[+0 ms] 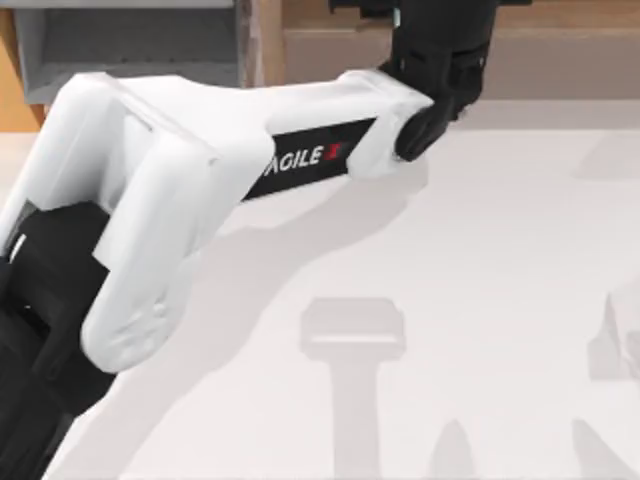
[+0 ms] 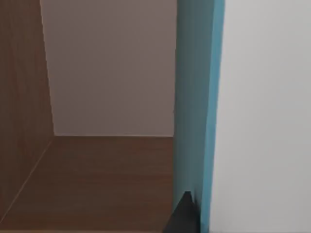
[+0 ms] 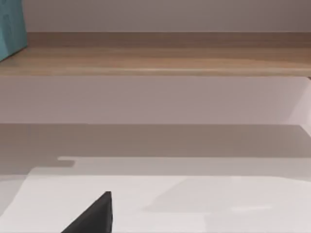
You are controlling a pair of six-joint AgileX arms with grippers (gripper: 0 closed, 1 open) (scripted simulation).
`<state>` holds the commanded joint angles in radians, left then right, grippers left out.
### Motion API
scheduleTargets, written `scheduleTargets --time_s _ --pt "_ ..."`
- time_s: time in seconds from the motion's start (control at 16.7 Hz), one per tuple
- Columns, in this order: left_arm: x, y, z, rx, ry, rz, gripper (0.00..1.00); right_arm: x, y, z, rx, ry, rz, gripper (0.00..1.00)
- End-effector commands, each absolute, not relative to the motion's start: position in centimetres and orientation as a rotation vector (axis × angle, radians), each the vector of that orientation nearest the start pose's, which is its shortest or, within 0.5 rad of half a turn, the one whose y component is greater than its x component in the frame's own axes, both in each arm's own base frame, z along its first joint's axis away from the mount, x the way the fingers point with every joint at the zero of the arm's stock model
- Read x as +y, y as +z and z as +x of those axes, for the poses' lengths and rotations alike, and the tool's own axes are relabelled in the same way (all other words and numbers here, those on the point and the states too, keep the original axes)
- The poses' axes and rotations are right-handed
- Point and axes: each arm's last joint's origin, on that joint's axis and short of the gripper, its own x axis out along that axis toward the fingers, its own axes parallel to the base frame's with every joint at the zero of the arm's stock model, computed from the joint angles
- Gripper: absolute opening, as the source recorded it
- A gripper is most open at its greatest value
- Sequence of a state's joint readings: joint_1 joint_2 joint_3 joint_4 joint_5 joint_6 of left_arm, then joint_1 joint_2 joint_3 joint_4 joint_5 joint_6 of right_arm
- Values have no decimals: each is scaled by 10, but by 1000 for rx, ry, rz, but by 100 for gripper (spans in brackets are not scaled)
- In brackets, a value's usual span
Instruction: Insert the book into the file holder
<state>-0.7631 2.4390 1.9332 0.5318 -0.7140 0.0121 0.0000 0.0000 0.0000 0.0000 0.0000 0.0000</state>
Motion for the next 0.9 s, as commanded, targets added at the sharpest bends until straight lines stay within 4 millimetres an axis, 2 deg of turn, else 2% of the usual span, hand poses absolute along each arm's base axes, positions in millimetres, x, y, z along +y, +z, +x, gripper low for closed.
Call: scheduleTargets --time_s 0.24,0.6,0.9 --pt "-368 219 425 -12 -21 -13 0 -1 160 106 0 0 0 100" --pt "-366 219 424 -10 -29 -2 0 -1 160 106 0 0 0 100" --pt "-351 230 408 -4 -116 94 0 -1 160 106 0 0 0 100"
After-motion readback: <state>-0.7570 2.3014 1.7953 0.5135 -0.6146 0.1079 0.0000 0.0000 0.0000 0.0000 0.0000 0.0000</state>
